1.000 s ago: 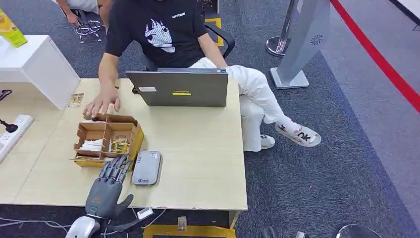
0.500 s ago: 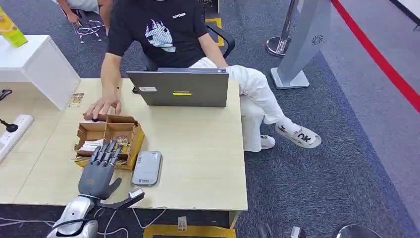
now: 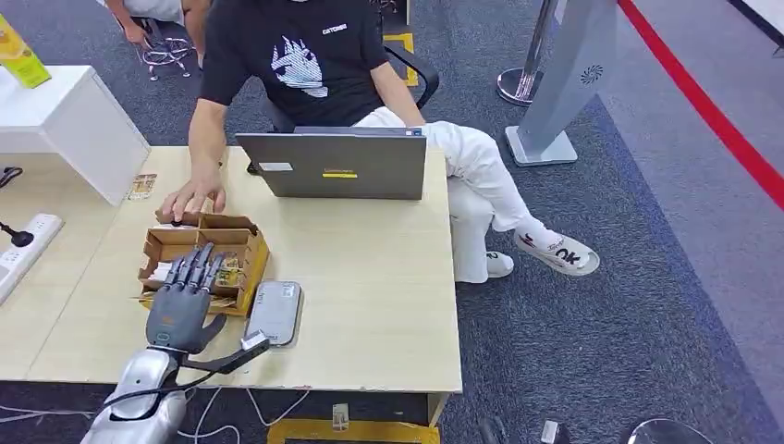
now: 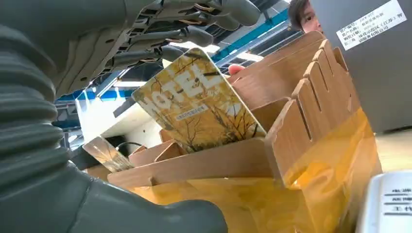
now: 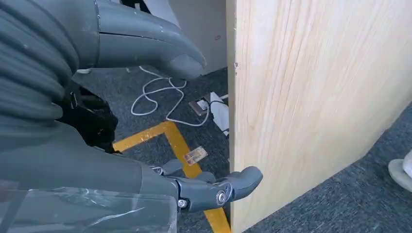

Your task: Pass the card to the sensor for recognition and then transmit it.

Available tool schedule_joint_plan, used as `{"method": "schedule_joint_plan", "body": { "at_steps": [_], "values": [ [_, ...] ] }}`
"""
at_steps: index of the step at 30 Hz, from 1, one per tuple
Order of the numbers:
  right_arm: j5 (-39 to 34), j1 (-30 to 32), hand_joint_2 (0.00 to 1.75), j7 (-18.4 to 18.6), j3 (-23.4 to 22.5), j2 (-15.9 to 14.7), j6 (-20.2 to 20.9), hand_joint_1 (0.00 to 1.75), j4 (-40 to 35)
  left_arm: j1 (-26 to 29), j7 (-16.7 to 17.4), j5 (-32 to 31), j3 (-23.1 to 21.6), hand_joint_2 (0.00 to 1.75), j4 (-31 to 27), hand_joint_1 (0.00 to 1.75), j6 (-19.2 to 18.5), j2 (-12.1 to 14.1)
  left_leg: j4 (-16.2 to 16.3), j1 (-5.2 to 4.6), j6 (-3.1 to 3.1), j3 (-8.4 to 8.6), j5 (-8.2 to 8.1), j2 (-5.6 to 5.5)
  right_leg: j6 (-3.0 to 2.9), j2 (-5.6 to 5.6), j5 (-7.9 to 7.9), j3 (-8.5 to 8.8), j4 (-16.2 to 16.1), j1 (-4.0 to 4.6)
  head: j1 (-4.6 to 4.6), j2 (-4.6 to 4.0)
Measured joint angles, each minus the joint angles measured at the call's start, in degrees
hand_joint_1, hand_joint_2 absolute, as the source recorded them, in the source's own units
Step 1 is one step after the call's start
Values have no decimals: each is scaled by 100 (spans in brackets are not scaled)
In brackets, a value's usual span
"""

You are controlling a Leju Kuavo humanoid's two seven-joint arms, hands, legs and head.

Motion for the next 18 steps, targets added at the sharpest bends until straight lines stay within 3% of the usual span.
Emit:
{"method": "schedule_joint_plan", "body": {
  "at_steps": [18],
  "values": [
    [-9, 1, 175, -18, 0, 0, 0, 0, 0, -33, -7, 0, 2, 175, 24, 0, 0, -46, 0, 0, 0, 0, 0, 0, 0, 0, 0, -1, 0, 0, 0, 0]
  ]
}}
